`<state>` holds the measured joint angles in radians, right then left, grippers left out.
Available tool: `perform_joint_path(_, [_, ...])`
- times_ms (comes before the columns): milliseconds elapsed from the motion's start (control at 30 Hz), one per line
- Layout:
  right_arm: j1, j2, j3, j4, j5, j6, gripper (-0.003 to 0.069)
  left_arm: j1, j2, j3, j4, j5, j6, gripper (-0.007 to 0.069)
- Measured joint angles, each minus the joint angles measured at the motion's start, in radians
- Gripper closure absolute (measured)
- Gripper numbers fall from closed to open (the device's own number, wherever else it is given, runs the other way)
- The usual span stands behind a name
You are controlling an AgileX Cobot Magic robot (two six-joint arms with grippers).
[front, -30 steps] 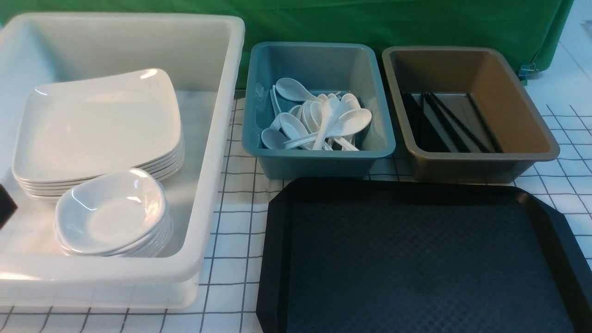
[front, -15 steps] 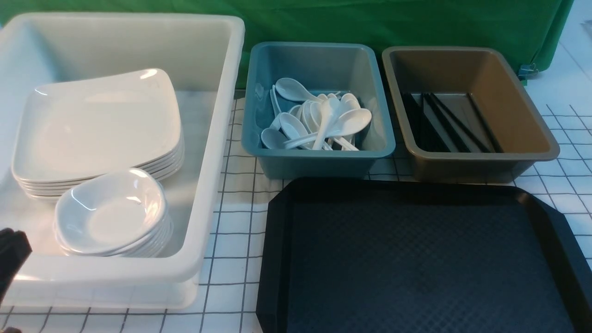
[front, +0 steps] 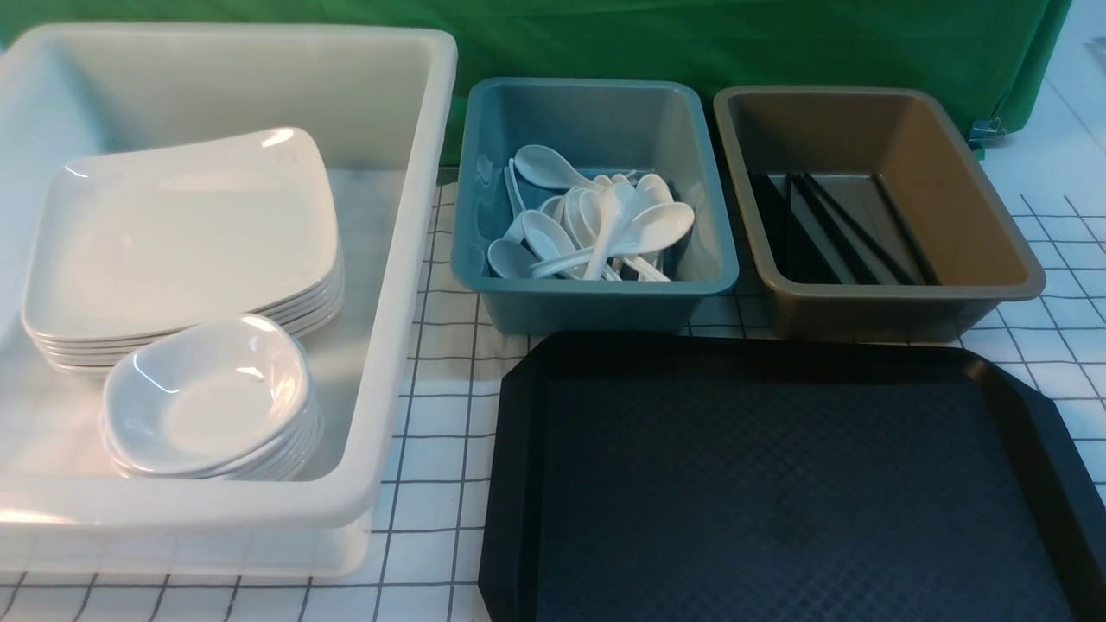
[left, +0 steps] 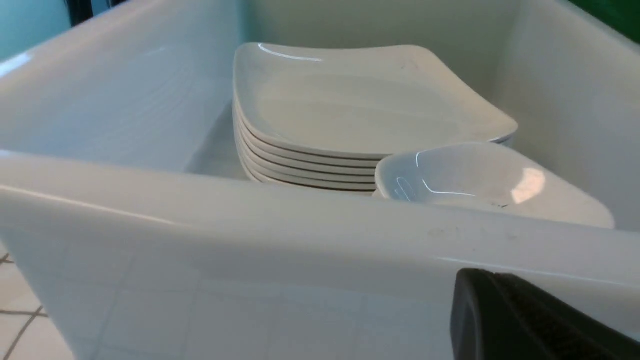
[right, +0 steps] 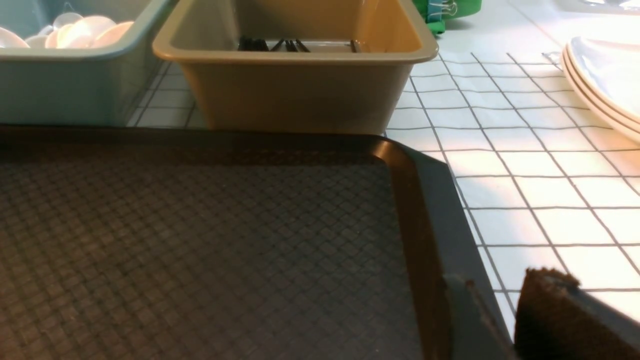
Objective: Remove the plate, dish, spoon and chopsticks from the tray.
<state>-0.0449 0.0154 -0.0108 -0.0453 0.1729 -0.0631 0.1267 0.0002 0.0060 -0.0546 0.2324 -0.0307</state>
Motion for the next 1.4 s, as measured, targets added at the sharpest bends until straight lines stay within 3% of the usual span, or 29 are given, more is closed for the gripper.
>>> perform_joint_path(400, [0.0, 0.0, 0.0, 0.0, 0.0, 0.0, 0.0419, -0.079, 0.0, 0.0, 0.003, -0.003, -0.004, 0.0606])
perform_joint_path(1400, [0.0, 0.0, 0.0, 0.0, 0.0, 0.0, 0.0419, -0.08, 0.0, 0.0, 0.003, -0.003, 0.001, 0.0606])
